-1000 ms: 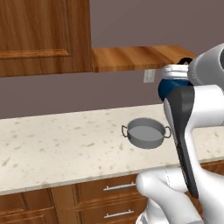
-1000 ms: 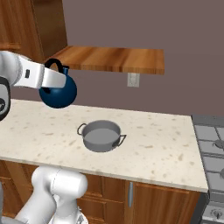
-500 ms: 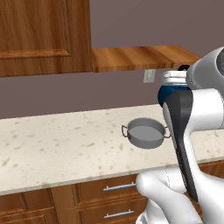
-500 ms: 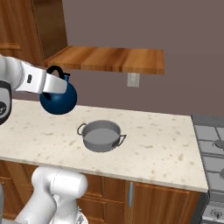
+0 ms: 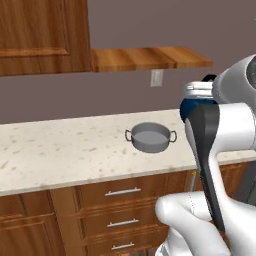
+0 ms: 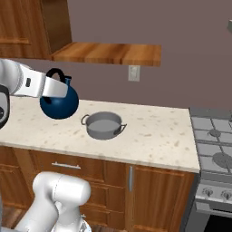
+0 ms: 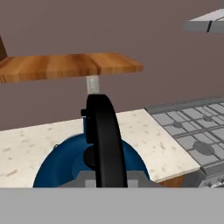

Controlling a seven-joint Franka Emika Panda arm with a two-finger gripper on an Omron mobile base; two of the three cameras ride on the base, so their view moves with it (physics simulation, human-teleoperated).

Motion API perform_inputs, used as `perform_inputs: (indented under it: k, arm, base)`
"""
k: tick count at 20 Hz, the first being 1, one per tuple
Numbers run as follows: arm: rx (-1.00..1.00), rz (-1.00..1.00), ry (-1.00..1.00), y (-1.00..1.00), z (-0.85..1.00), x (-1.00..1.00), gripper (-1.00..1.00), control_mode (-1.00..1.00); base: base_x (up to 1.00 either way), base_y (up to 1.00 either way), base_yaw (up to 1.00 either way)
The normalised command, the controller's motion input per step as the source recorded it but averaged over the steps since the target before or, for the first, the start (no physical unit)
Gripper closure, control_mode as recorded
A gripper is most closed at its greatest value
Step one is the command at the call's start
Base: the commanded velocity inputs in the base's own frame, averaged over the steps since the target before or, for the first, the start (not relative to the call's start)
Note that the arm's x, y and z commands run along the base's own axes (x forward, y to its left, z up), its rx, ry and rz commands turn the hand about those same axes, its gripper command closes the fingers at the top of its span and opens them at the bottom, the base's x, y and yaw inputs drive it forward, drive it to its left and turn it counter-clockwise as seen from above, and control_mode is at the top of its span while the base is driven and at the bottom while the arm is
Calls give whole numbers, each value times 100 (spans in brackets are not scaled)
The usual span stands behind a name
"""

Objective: Pick the kettle from the cabinet and place it on a stove burner. Then pick the pot from the counter and place it on another stove burner. Finally, turn both burners on.

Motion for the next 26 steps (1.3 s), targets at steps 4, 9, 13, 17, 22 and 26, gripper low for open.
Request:
perform_inputs:
  k: [4, 9, 13, 17, 22, 26]
  arm:
    - [0, 0, 0, 0, 0, 0, 100, 100]
    - [0, 0, 0, 0, 0, 0, 100, 100]
    - [0, 0, 0, 0, 0, 0, 100, 100]
    - [0, 0, 0, 0, 0, 0, 100, 100]
    - [0, 0, 0, 0, 0, 0, 100, 100]
    - [0, 0, 0, 0, 0, 0, 100, 100]
  base:
    - [-1, -74, 0]
    - [0, -85, 0]
    - [0, -85, 0]
    - [0, -83, 0]
    - [0, -82, 0]
    - [0, -81, 0]
